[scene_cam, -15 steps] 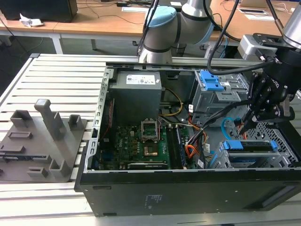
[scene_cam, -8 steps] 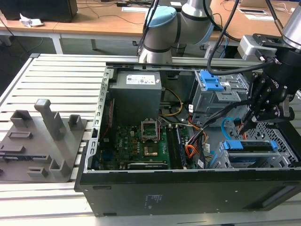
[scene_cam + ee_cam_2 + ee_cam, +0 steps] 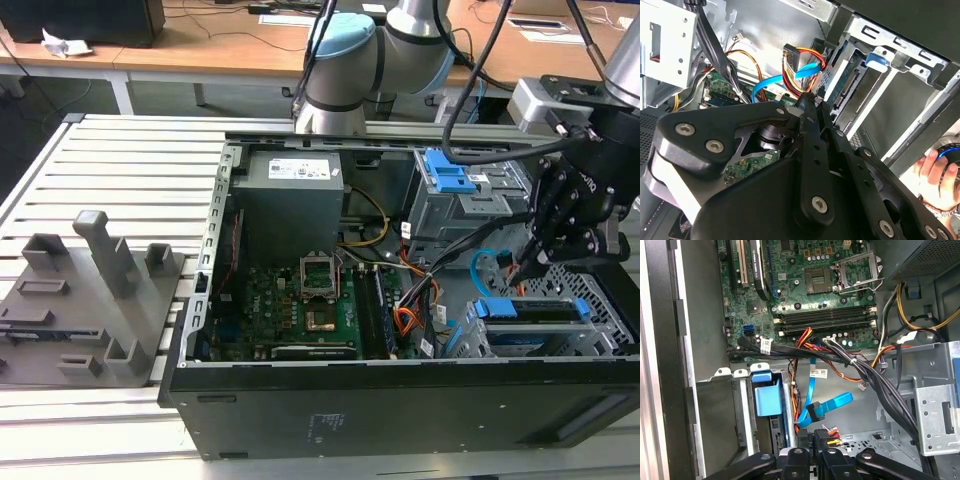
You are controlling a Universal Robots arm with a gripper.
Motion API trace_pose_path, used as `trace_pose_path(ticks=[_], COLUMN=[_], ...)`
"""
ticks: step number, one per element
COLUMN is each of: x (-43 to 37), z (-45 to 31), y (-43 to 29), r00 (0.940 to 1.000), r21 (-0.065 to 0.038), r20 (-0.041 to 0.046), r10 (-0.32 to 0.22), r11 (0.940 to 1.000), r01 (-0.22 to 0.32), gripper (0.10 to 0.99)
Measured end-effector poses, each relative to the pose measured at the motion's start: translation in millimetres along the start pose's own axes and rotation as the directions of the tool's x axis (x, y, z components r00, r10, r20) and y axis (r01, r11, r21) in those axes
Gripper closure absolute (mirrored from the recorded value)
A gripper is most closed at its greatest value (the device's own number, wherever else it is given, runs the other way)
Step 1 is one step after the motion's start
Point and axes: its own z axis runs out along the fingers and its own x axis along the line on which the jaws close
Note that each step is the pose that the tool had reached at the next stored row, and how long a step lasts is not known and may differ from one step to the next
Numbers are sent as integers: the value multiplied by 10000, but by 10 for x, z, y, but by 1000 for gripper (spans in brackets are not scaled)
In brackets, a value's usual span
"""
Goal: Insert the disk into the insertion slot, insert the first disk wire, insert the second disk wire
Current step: 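Insert the first disk wire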
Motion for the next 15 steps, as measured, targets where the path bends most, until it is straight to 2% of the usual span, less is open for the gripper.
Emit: trace_pose_path(ticks=[5,10,15], x=[109,112,114], z=[4,6,20], y=[-15,-17,-21], r00=[10000,9996,9996], r21=[0,8,8], r20=[0,-13,-11], r10=[0,-286,-287], r11=[10000,9996,9996], r01=[0,286,287], gripper=[922,922,922])
